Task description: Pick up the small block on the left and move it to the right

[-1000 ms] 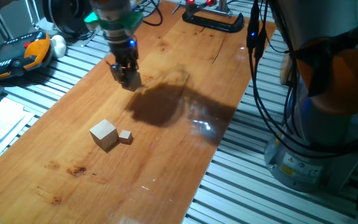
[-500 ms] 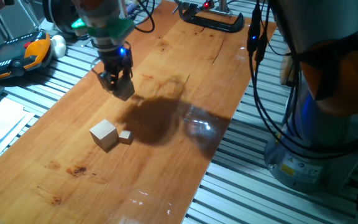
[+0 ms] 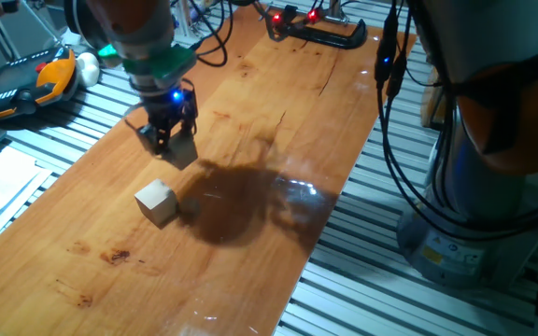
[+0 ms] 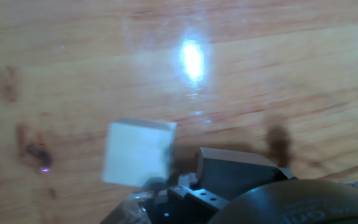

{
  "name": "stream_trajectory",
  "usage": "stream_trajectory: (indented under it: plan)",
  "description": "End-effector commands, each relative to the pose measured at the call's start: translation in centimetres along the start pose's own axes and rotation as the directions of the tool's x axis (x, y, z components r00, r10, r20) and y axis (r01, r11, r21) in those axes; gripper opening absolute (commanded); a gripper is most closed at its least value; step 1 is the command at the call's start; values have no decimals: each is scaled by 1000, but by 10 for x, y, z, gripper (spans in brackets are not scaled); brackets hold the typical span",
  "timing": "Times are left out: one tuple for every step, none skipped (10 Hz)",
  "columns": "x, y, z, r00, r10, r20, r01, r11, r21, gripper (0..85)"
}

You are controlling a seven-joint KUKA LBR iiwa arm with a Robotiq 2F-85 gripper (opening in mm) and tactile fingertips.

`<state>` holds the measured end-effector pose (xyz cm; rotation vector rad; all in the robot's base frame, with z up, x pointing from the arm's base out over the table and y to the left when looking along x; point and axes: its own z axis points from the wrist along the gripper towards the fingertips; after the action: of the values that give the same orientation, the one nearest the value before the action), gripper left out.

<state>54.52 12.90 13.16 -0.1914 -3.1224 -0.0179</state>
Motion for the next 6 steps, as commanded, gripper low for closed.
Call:
stream_trajectory:
  plan:
    - [9,52,4,1000,10,5,-10,1000,-4,7]
    - [11,55,7,999,32,9,-32,999,-14,7]
    - [11,57,9,999,49,10,-48,998,-28,7]
    - [10,57,10,998,58,11,-57,998,-35,7]
    - [8,58,11,997,81,19,-80,996,-45,7]
    - [5,59,13,993,116,37,-114,992,-53,7]
